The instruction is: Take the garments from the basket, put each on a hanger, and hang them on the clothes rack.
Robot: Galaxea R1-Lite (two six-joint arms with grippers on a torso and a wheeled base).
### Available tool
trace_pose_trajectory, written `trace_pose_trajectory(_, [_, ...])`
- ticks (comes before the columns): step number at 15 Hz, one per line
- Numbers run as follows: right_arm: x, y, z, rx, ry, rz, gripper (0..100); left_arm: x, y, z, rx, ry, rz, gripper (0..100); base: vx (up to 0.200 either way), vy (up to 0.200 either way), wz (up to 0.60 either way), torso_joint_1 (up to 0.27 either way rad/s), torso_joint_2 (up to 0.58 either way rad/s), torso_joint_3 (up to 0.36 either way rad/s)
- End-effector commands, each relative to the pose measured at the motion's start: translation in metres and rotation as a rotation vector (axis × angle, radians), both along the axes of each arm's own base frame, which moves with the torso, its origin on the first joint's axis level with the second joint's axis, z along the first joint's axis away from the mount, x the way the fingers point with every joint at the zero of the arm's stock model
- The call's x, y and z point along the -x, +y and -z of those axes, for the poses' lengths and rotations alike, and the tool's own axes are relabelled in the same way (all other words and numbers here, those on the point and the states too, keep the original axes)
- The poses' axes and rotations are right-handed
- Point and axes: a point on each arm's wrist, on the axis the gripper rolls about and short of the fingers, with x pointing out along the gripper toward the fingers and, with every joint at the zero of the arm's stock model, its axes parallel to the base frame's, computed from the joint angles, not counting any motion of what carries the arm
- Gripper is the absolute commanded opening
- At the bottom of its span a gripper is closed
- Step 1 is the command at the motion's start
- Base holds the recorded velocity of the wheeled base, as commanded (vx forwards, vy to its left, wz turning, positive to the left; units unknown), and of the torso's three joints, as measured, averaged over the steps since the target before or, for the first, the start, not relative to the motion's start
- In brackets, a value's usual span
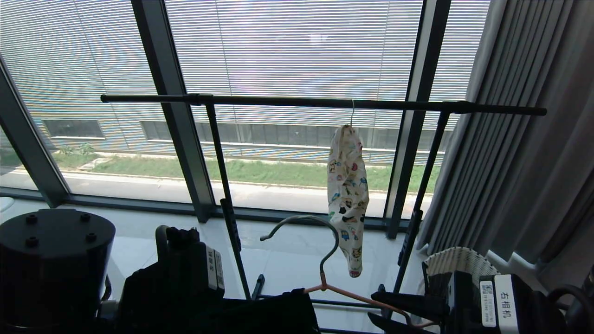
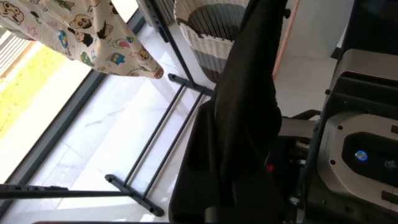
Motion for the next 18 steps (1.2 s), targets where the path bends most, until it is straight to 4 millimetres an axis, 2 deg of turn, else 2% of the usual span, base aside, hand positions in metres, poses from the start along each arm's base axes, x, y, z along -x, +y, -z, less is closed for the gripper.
trace_pose_trajectory(1, [0.001,-0.001,0.002,0.008,0.003,0.005,100,0.001,0.0,0.002,-0.004,0.005,0.001,0,0.0,0.0,0.0,0.0,0.0,0.0])
trace_pose_trajectory(5, [-0.002,-0.008,0.004,0.021,0.0,0.099,100,-0.002,0.011,0.008,-0.059,-0.025,-0.143,0,0.0,0.0,0.0,0.0,0.0,0.0])
trace_pose_trajectory(7, [-0.003,-0.013,0.009,0.039,0.01,0.116,100,-0.012,0.024,0.01,-0.068,-0.013,-0.242,0,0.0,0.0,0.0,0.0,0.0,0.0])
trace_pose_trajectory(9, [-0.001,-0.014,0.016,0.065,0.03,0.103,100,-0.024,0.031,0.0,-0.041,-0.033,-0.32,0,0.0,0.0,0.0,0.0,0.0,0.0])
trace_pose_trajectory(12, [-0.004,-0.01,0.026,0.106,0.073,0.104,100,-0.032,0.03,-0.019,0.033,-0.046,-0.367,0,0.0,0.0,0.0,0.0,0.0,0.0])
trace_pose_trajectory(14, [-0.011,0.002,0.034,0.107,0.167,0.126,100,-0.037,0.028,-0.034,0.102,-0.087,-0.387,0,0.0,0.0,0.0,0.0,0.0,0.0])
trace_pose_trajectory(16, [-0.023,0.018,0.035,0.054,0.292,0.173,100,-0.039,0.027,-0.038,0.122,-0.129,-0.411,0,0.0,0.0,0.0,0.0,0.0,0.0])
trace_pose_trajectory(18, [-0.041,0.043,0.032,-0.026,0.362,0.297,100,-0.043,0.026,-0.039,0.134,-0.155,-0.436,0,0.0,0.0,0.0,0.0,0.0,0.0])
